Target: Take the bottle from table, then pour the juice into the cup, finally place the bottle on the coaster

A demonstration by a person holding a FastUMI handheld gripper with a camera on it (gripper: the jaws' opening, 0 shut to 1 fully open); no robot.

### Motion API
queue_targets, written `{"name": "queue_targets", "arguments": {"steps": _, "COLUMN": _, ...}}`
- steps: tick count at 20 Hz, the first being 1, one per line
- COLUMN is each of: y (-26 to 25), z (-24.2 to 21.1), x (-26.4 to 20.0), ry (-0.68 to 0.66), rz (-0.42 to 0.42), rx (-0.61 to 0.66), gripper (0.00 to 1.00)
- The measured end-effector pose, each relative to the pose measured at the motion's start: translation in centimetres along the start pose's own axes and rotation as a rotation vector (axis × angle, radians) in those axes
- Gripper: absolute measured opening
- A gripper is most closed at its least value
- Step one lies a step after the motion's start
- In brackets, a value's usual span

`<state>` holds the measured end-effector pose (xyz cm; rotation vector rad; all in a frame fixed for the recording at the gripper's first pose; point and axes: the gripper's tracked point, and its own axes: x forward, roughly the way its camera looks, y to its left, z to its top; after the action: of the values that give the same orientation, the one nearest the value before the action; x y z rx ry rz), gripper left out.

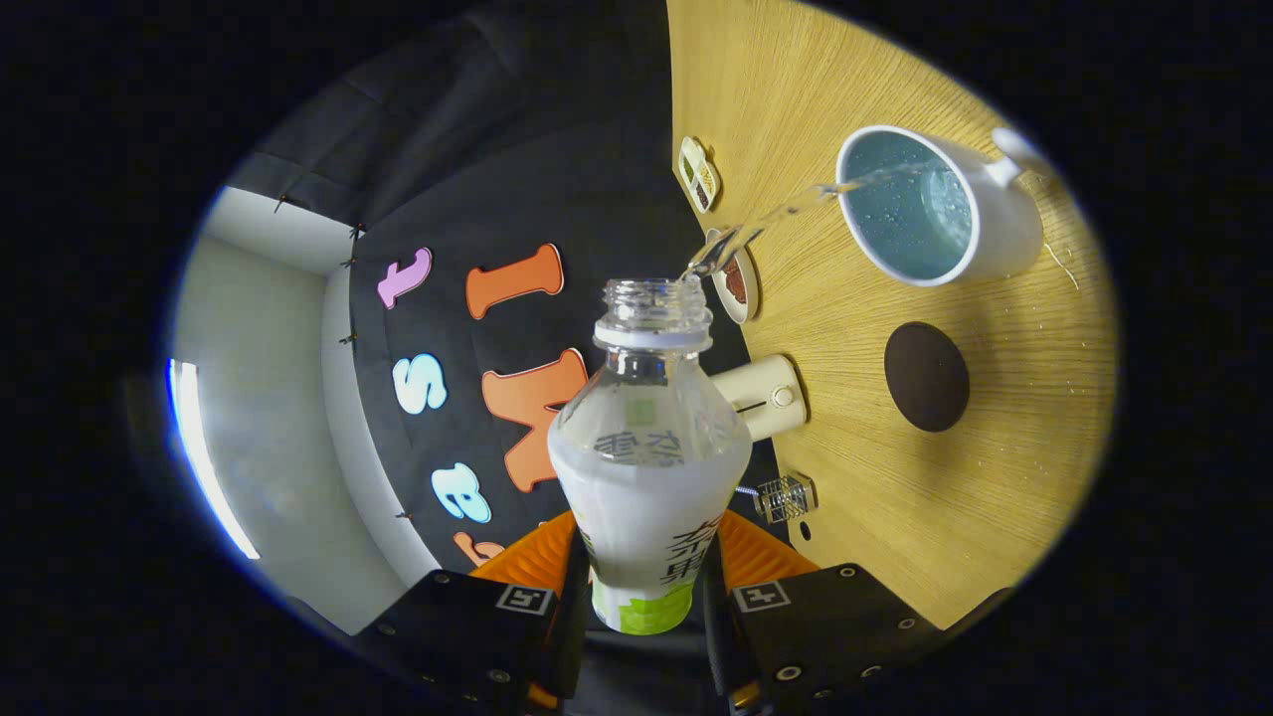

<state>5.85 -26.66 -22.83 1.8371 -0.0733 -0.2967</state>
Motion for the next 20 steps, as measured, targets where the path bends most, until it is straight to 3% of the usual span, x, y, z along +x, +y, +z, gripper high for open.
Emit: {"name": "queue_targets", "arguments": {"steps": 20, "y": 0.7, "z": 1.5, "x": -0.3, "ry": -0.009, "rz": -0.004, "rx": 0.103, "gripper": 0.51}}
